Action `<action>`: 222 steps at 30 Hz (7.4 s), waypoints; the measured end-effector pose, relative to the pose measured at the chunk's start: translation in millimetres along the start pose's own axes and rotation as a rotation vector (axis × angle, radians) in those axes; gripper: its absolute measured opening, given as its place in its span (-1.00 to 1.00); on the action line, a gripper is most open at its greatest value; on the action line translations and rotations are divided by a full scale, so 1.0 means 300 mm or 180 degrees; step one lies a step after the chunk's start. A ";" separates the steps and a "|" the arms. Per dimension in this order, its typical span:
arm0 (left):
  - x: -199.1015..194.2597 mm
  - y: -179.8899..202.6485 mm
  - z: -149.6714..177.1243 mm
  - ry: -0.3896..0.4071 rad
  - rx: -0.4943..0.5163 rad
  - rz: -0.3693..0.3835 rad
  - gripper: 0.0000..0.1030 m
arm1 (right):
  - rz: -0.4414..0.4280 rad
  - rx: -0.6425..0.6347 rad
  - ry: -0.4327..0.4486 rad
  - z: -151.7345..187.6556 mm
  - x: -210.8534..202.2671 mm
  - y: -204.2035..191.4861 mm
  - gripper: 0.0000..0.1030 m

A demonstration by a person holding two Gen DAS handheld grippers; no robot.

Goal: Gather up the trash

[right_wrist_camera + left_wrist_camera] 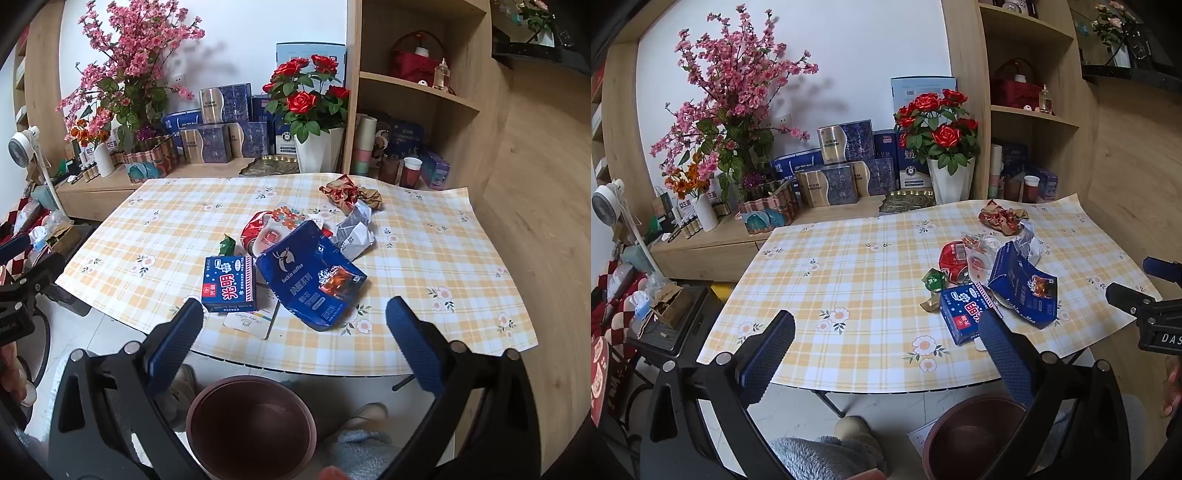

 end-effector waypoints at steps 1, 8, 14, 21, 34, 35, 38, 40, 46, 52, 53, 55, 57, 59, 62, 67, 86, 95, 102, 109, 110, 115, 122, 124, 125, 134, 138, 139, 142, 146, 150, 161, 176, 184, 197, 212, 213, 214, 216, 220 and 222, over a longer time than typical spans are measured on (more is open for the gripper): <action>0.000 0.000 0.000 -0.0001 0.0008 -0.0008 0.89 | 0.0002 -0.0003 0.0002 0.000 0.000 0.000 0.89; 0.000 0.000 0.000 0.0006 0.0004 -0.0005 0.89 | 0.0020 -0.0025 0.0004 0.000 -0.001 -0.002 0.89; -0.001 0.000 0.000 0.0012 0.0002 -0.0006 0.89 | 0.0019 -0.0023 0.0006 0.000 -0.002 0.000 0.89; -0.001 0.000 0.000 0.0014 0.0000 -0.0004 0.89 | 0.0017 -0.0024 0.0010 0.001 -0.003 0.001 0.89; -0.001 0.002 0.000 0.0026 0.0013 0.0002 0.89 | 0.0020 -0.0025 0.0004 0.003 -0.006 0.001 0.89; 0.000 0.002 0.000 0.0026 0.0014 0.0003 0.89 | 0.0021 -0.0026 0.0002 0.002 -0.006 0.000 0.89; -0.001 0.002 0.000 0.0030 0.0010 0.0002 0.89 | 0.0021 -0.0028 0.0007 0.002 -0.007 0.000 0.89; -0.001 0.002 0.000 0.0030 0.0011 0.0000 0.89 | 0.0024 -0.0028 0.0006 0.003 -0.008 0.000 0.89; -0.001 0.002 0.000 0.0031 0.0007 -0.0001 0.89 | 0.0022 -0.0030 0.0003 0.000 -0.010 -0.002 0.89; -0.001 0.002 0.000 0.0032 0.0005 0.0001 0.89 | 0.0025 -0.0032 0.0004 -0.001 -0.010 -0.004 0.89; -0.002 0.001 0.000 0.0033 0.0005 -0.0001 0.89 | 0.0026 -0.0033 0.0002 -0.001 -0.010 -0.004 0.89; -0.002 0.001 0.000 0.0032 0.0003 0.0001 0.89 | 0.0025 -0.0033 0.0003 -0.002 -0.010 -0.005 0.89; -0.002 0.001 0.000 0.0033 0.0004 -0.0001 0.89 | 0.0028 -0.0035 0.0001 -0.002 -0.010 -0.005 0.89; -0.001 0.002 0.000 0.0034 0.0005 0.0000 0.89 | 0.0030 -0.0038 -0.0002 -0.002 -0.010 -0.005 0.89; -0.003 -0.001 -0.001 0.0034 0.0002 0.0001 0.89 | 0.0022 -0.0034 -0.0001 -0.002 -0.012 -0.004 0.89; -0.007 -0.007 -0.004 0.0037 0.0003 0.0001 0.89 | 0.0030 -0.0039 -0.0002 0.000 -0.012 -0.006 0.89; -0.020 -0.012 -0.024 0.0014 -0.0004 0.0004 0.89 | 0.0037 -0.0043 -0.0003 -0.006 -0.011 -0.010 0.89; 0.018 -0.017 -0.002 0.0120 0.0205 -0.0032 0.89 | -0.0103 0.0060 -0.0044 0.015 0.007 0.007 0.89; 0.077 -0.064 0.011 0.0168 -0.0020 0.0150 0.89 | -0.0215 0.0035 -0.0054 0.051 0.073 0.031 0.90; 0.185 -0.110 0.041 -0.0138 -0.0217 0.0143 0.89 | -0.0176 -0.0320 -0.0451 0.112 0.220 0.027 0.90; 0.203 -0.116 0.049 -0.0197 -0.0266 0.0150 0.89 | -0.0123 -0.0392 -0.0471 0.118 0.246 0.025 0.89; 0.304 -0.137 0.089 -0.0454 -0.0455 0.0259 0.89 | 0.0118 -0.0611 -0.0566 0.120 0.389 0.026 0.89; 0.440 -0.171 0.145 -0.0844 -0.0844 0.0432 0.89 | 0.0245 -0.0738 -0.0706 0.116 0.648 0.015 0.89; 0.465 -0.174 0.159 -0.0911 -0.0921 0.0450 0.88 | 0.0197 -0.0663 -0.0816 0.122 0.722 0.016 0.89; 0.479 -0.177 0.168 -0.0956 -0.0951 0.0466 0.82 | 0.0195 -0.0642 -0.0848 0.126 0.748 0.016 0.89; 0.551 -0.167 0.221 -0.1201 -0.1093 0.0649 0.64 | -0.0110 -0.0480 -0.0923 0.103 0.880 -0.005 0.90; 0.572 -0.151 0.230 -0.1244 -0.1166 0.0769 0.60 | -0.0290 -0.0272 -0.0900 0.073 0.864 0.011 0.67; 0.577 -0.146 0.230 -0.1252 -0.1169 0.0785 0.59 | -0.0332 -0.0267 -0.0873 0.067 0.852 0.012 0.52; 0.588 -0.130 0.229 -0.1277 -0.1173 0.0858 0.58 | -0.0402 -0.0266 -0.0708 0.031 0.796 0.006 0.03; 0.591 -0.125 0.220 -0.1264 -0.1226 0.0878 0.57 | -0.0361 -0.0053 -0.0345 -0.036 0.668 0.051 -0.29; 0.590 -0.120 0.212 -0.1237 -0.1228 0.0914 0.57 | -0.0354 0.0346 -0.0149 -0.075 0.581 0.156 -0.44; 0.631 -0.085 0.222 -0.1379 -0.1578 0.1180 0.57 | -0.0308 0.1404 -0.0180 -0.016 0.547 0.463 -0.60; 0.766 0.091 0.195 -0.1530 -0.1587 0.1553 0.39 | -0.0086 0.1071 -0.0085 -0.014 0.534 0.401 -0.66; 0.841 0.186 0.148 -0.1625 -0.1277 0.0868 0.88 | 0.0032 0.0799 -0.0037 0.004 0.471 0.375 -0.66; 0.959 0.302 0.130 -0.1735 -0.0647 -0.0194 0.89 | -0.0007 0.0852 0.0024 0.031 0.423 0.389 -0.66; 0.798 0.215 0.133 -0.1603 -0.1042 0.0722 0.58 | -0.0080 0.0979 0.0052 0.090 0.313 0.392 -0.66; 0.767 0.202 0.130 -0.1579 -0.1025 0.0825 0.58 | -0.0104 0.0981 0.0057 0.093 0.300 0.383 -0.66; 0.748 0.192 0.126 -0.1555 -0.0997 0.0885 0.58 | -0.0121 0.0979 0.0059 0.096 0.291 0.375 -0.66; 0.685 0.181 0.127 -0.1478 -0.0856 0.1020 0.58 | -0.0166 0.0944 0.0062 0.104 0.262 0.348 -0.66; 0.561 0.178 0.164 -0.1362 -0.0537 0.1272 0.58 | -0.0264 0.0908 0.0067 0.135 0.203 0.296 -0.65; 0.507 0.186 0.206 -0.1362 -0.0399 0.1400 0.58 | -0.0305 0.0902 0.0053 0.156 0.180 0.274 -0.65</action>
Point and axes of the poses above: each gripper's, at about its wrist camera, not at the fingertips, and x roughly the way its jaws point, y to its right, z to its underside, the point moved 3 cm from there along x, roughly the way its jaws point, and after that the axes turned 5 degrees about y, right-handed, at the moved point
